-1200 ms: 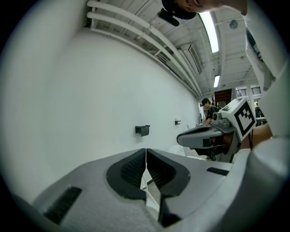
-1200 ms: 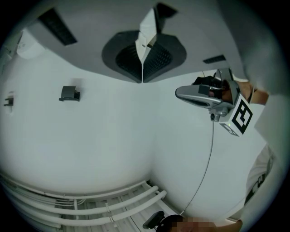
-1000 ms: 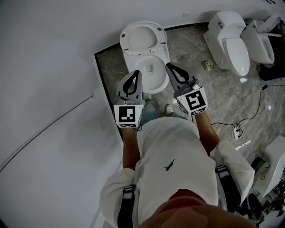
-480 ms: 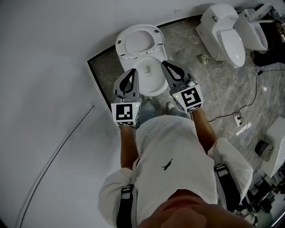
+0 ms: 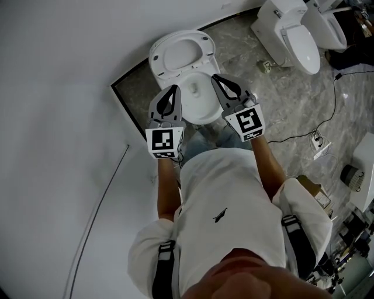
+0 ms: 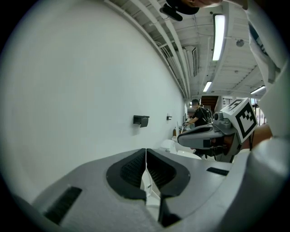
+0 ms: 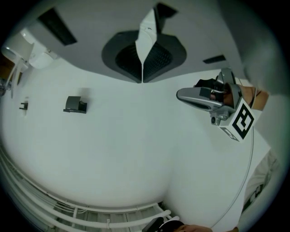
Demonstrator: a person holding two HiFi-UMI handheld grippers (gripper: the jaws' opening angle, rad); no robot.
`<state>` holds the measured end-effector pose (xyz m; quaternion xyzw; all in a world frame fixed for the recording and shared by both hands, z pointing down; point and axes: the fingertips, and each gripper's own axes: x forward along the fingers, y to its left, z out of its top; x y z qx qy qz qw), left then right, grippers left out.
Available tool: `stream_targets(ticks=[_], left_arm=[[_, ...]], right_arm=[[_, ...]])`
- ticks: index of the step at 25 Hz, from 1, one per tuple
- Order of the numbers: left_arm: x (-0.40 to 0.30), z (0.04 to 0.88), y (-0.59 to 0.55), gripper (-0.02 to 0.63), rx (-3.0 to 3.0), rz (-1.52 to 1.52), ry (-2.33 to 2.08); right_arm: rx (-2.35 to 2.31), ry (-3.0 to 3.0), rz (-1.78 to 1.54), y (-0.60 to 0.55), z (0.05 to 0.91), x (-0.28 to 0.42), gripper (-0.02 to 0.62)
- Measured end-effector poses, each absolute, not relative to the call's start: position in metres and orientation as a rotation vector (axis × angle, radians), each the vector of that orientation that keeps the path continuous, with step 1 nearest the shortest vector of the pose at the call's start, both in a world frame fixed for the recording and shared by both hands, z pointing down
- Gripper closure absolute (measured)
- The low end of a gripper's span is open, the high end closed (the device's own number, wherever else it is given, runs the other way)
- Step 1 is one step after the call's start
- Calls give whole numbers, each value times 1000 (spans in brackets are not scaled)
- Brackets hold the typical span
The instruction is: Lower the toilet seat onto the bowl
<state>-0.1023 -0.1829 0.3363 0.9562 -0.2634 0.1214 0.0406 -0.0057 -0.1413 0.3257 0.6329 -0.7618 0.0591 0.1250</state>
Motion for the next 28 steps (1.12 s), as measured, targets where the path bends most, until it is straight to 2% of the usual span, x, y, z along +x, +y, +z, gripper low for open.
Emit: stream_targets(ticks=[28], left_arm=[[-64,424,-272,575,2921,560,-872]], right_arm=[[1703,-2173,191,-232,412,36,562]])
